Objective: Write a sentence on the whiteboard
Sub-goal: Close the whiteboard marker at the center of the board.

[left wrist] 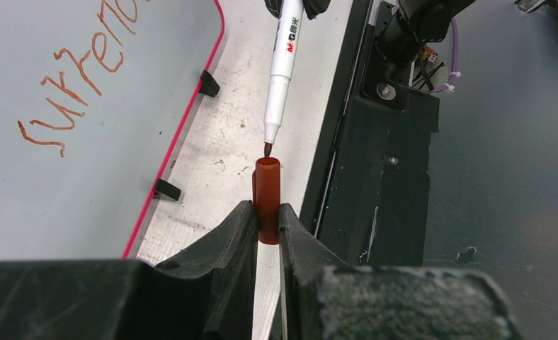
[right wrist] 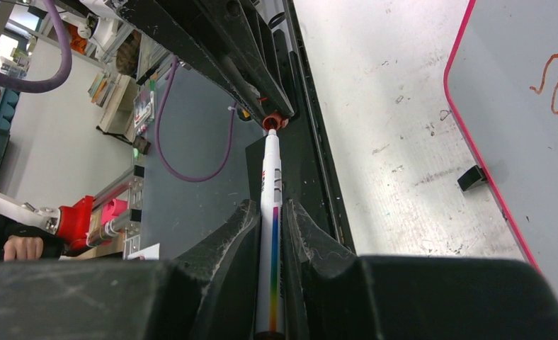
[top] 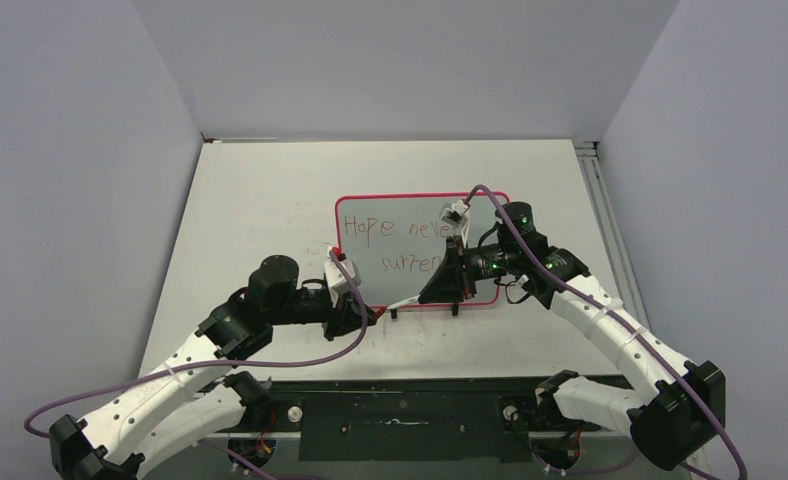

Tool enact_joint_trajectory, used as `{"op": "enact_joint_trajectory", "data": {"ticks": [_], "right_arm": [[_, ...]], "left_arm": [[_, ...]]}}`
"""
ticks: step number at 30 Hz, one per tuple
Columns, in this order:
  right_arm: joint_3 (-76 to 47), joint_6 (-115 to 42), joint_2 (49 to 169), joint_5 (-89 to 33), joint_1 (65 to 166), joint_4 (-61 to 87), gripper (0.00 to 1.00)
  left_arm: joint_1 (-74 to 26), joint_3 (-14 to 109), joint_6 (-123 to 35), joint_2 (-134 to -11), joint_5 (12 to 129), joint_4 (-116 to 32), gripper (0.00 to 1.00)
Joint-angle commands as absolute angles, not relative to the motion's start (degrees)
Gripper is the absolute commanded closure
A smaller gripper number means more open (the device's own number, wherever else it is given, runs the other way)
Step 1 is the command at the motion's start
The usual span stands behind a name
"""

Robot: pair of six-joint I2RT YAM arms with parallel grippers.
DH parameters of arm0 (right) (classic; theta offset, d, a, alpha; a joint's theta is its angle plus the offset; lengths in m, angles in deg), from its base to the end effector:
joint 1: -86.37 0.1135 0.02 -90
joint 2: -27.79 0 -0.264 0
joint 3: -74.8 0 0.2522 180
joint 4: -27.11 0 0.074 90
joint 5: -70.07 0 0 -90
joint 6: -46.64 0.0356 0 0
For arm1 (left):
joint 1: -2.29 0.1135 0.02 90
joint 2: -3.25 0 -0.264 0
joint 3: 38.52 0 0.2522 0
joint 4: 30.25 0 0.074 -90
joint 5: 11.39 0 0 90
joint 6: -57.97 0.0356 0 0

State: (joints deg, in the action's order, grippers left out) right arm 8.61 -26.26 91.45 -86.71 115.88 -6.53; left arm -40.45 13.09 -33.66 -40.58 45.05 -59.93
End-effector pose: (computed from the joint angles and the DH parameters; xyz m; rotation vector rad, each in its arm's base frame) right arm 0.1842 0.1419 0.3157 -0.9782 1.9521 1.6958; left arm 0.1156 -0.1336 0.2918 1.0844 1.7306 -1.0694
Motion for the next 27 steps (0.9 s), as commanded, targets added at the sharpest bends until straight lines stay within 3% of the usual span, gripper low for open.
{"op": "enact_joint_trajectory", "data": {"ticks": [1, 27], "right_arm": [[5.9, -28.0, 91.7, -86.7, 116.5, -4.7, 0.95], [2.6, -36.8, 97.1, -88.0, 120.8, -15.0, 0.95]], "left_arm": [[-40.9, 14.1, -32.7, -40.5, 43.6, -57.5, 1.0], [-44.6, 16.5, -29.5, -42.1, 44.0, -61.7, 1.0]]}}
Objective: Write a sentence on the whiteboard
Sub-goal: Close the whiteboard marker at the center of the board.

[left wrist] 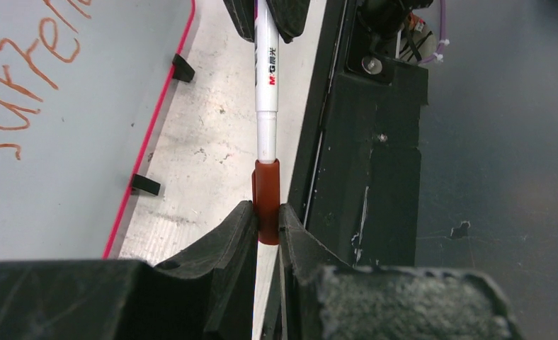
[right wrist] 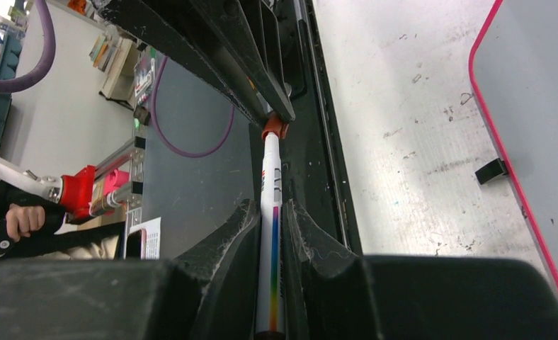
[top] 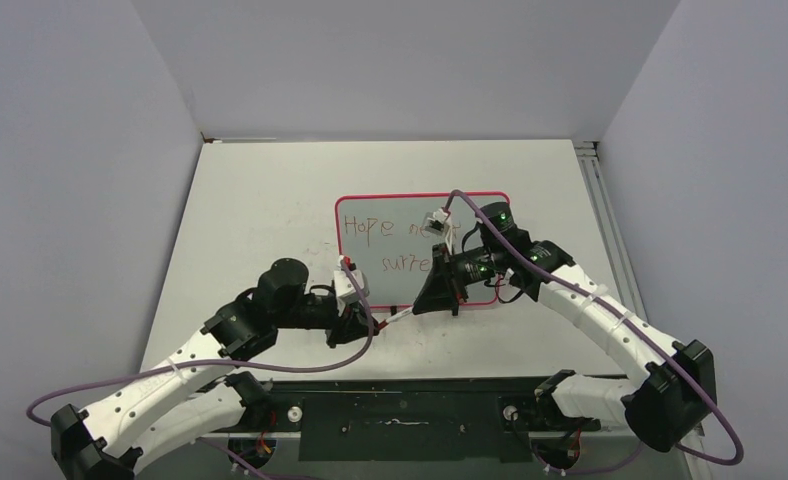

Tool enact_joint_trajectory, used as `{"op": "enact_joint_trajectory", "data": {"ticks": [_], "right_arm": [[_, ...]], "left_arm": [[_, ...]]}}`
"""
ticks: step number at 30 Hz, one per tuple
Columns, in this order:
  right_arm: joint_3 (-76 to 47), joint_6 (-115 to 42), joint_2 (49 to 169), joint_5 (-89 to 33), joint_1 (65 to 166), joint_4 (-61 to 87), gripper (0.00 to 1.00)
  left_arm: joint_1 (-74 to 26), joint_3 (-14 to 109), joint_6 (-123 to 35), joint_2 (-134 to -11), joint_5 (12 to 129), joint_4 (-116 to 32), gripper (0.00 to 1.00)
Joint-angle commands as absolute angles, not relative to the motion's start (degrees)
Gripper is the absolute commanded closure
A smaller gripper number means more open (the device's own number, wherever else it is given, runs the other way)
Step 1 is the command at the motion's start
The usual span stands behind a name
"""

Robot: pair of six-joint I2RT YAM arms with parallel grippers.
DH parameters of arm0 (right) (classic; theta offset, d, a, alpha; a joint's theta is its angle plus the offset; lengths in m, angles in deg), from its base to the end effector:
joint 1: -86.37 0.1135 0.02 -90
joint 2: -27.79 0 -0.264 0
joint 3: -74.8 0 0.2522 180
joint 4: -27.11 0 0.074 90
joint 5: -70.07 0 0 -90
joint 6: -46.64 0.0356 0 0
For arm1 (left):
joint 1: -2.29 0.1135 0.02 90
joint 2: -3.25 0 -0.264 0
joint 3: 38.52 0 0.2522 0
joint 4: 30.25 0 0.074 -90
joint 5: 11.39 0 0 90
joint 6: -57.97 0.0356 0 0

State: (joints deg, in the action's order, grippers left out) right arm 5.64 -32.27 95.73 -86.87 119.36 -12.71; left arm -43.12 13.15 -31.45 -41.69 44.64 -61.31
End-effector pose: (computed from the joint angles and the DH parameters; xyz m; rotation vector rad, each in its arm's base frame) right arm 0.1849 0.1591 0.3087 -1.0855 1.9909 1.7145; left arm 0.1107 -0.1407 0.2869 1.1707 1.7262 -1.0814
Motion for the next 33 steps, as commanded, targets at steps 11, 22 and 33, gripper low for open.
{"op": "enact_joint_trajectory", "data": {"ticks": [11, 22, 33], "right_arm": [[1.8, -36.2, 100.1, -85.9, 126.3, -13.7, 0.95], [5.4, -29.7, 99.1, -83.4, 129.1, -4.9, 0.95], [6.0, -28.3, 100.5, -83.2, 133.0, -3.5, 0.95]], "left_arm": [[-47.7, 17.9, -28.9, -42.3, 47.1, -60.9, 1.0], [-48.3, 15.4, -34.9, -40.3, 49.2, -53.8, 1.0], [-48.8, 15.3, -36.1, -40.4, 48.2, -49.7, 1.0]]}}
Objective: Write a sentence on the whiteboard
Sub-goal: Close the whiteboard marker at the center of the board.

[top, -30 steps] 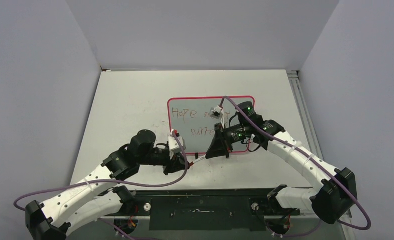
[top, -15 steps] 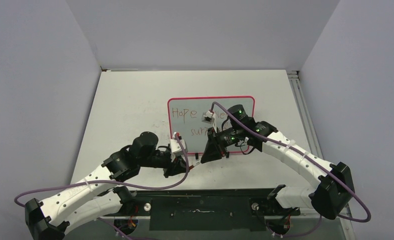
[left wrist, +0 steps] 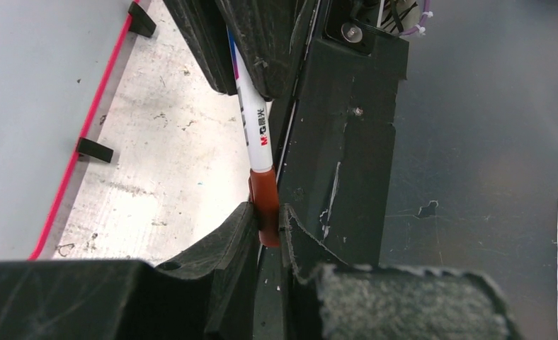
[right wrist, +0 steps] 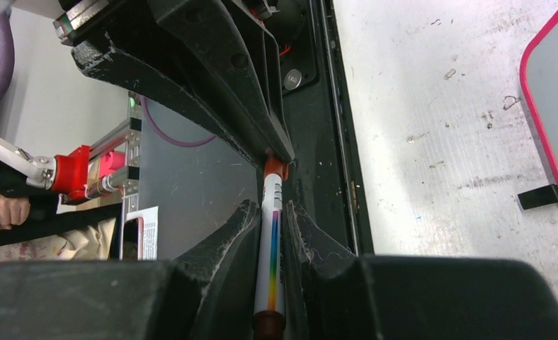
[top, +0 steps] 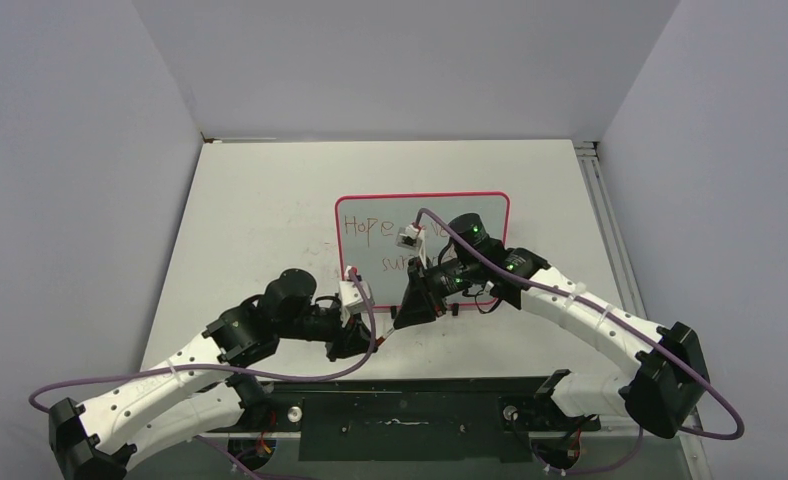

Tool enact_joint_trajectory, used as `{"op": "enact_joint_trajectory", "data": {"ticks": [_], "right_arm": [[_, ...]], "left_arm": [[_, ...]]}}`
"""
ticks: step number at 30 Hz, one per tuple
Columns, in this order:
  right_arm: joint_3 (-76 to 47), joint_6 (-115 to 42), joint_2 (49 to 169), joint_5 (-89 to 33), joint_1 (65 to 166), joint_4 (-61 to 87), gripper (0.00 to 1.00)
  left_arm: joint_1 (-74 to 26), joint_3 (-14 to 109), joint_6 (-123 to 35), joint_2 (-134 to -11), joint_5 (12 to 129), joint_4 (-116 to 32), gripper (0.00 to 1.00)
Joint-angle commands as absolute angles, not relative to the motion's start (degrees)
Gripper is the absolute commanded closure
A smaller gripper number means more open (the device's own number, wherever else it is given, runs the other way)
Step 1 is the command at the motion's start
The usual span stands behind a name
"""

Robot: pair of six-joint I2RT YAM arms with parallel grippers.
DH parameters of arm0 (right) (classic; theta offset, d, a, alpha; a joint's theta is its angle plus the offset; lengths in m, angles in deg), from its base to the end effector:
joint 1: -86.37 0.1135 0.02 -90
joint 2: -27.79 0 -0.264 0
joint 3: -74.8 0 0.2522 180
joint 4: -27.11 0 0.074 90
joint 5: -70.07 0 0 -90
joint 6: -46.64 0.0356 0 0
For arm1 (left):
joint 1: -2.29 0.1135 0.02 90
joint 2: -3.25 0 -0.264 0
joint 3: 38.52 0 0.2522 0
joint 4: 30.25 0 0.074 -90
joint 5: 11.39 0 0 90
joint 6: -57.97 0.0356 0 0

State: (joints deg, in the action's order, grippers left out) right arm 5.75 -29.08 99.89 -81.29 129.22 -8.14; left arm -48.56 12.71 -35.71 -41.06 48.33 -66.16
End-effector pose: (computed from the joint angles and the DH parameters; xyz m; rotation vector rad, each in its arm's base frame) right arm 0.1710 0.2012 0.2949 -1.1951 2.0433 1.7125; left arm 0.0953 -0.1455 0.2775 1.1867 1.8526 -1.1089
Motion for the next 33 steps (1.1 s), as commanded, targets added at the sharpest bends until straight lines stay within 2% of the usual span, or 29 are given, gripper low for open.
{"op": "enact_joint_trajectory", "data": {"ticks": [1, 22, 30, 33], "right_arm": [[6.1, -28.3, 100.7, -83.2, 133.4, -3.6, 0.95], [4.3, -30.6, 104.0, -82.1, 138.5, -8.0, 0.95], [4.6, -30.7, 101.8, -78.0, 137.6, -8.3, 0.95], [5.6, -29.6, 99.7, -77.4, 134.8, -6.7, 0.95]], "left_arm": [[-48.9, 15.2, -36.2, -40.2, 48.5, -49.3, 1.0], [-49.6, 13.7, -37.2, -38.3, 50.4, -47.1, 1.0], [-49.6, 15.2, -35.4, -38.4, 54.2, -52.8, 1.0], [-49.5, 15.8, -34.3, -37.8, 57.0, -56.0, 0.91]]}}
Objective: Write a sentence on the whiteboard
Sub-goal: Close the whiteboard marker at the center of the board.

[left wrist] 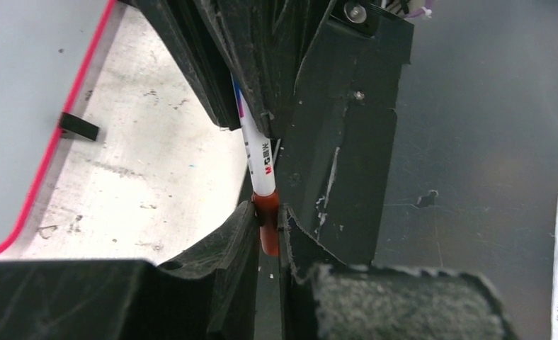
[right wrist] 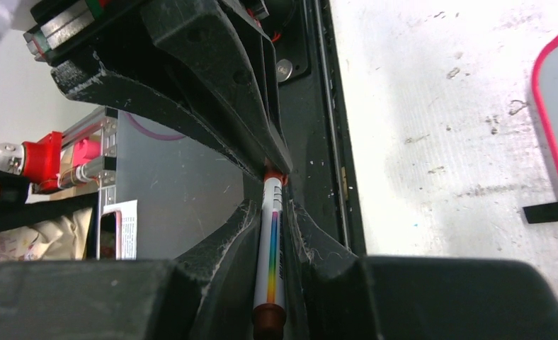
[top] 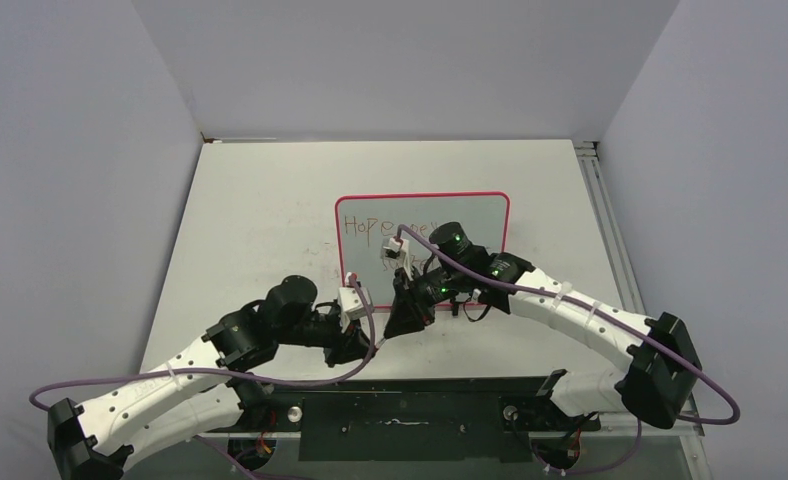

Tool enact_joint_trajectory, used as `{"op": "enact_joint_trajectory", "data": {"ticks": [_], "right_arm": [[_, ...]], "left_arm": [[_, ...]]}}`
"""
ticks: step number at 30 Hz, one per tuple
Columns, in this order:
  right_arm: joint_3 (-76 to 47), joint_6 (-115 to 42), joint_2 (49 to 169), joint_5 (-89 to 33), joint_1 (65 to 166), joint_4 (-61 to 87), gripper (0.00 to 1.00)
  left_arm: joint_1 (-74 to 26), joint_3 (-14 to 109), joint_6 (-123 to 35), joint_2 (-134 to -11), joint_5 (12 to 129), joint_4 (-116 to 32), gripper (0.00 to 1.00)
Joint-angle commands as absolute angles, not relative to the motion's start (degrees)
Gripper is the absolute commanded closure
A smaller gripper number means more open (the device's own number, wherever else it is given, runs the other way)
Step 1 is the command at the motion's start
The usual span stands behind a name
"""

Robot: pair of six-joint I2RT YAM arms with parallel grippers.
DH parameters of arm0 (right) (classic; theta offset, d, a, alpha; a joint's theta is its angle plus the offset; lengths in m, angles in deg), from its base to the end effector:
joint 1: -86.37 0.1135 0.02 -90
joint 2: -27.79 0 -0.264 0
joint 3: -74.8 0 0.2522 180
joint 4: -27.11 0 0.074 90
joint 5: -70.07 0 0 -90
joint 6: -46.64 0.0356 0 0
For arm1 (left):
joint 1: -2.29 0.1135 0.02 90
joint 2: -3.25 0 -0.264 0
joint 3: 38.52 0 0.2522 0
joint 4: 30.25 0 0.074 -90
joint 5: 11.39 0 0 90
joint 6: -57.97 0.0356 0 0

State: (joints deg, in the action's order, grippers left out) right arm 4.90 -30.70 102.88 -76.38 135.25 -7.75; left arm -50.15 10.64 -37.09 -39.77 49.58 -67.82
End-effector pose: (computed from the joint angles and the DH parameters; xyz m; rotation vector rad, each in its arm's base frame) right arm 0.1585 0.2266 0.2855 -1.2947 2.0602 1.6512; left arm 0.0884 -0.1433 0.2658 1.1926 1.9122 -1.1078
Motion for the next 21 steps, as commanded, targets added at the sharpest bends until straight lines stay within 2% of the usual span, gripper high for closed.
{"op": "enact_joint_trajectory", "data": {"ticks": [1, 5, 7, 13, 18, 21], "right_arm": [[6.3, -28.8, 98.8, -77.7, 133.5, -5.6, 0.95], [8.2, -27.2, 95.5, -78.2, 128.7, -3.6, 0.95], [8.8, -27.1, 94.7, -77.5, 127.3, -3.6, 0.95], [11.0, -25.7, 92.7, -73.5, 126.7, -2.0, 0.95], [15.6, -18.2, 87.6, -68.6, 124.8, 7.4, 0.95], [18.4, -13.4, 82.7, -63.9, 123.5, 15.3, 0.95]], "left_arm": [[-49.5, 15.9, -34.1, -37.6, 57.7, -56.9, 0.88], [-49.4, 16.0, -33.7, -36.9, 60.7, -59.4, 0.78], [-49.4, 15.9, -33.7, -36.6, 62.0, -59.9, 0.7], [-49.3, 16.2, -35.4, -36.6, 64.5, -58.4, 0.53], [-47.9, 16.2, -43.9, -36.4, 69.8, -53.7, 0.34], [-44.4, 15.7, -52.2, -36.0, 70.5, -48.5, 0.29]]}}
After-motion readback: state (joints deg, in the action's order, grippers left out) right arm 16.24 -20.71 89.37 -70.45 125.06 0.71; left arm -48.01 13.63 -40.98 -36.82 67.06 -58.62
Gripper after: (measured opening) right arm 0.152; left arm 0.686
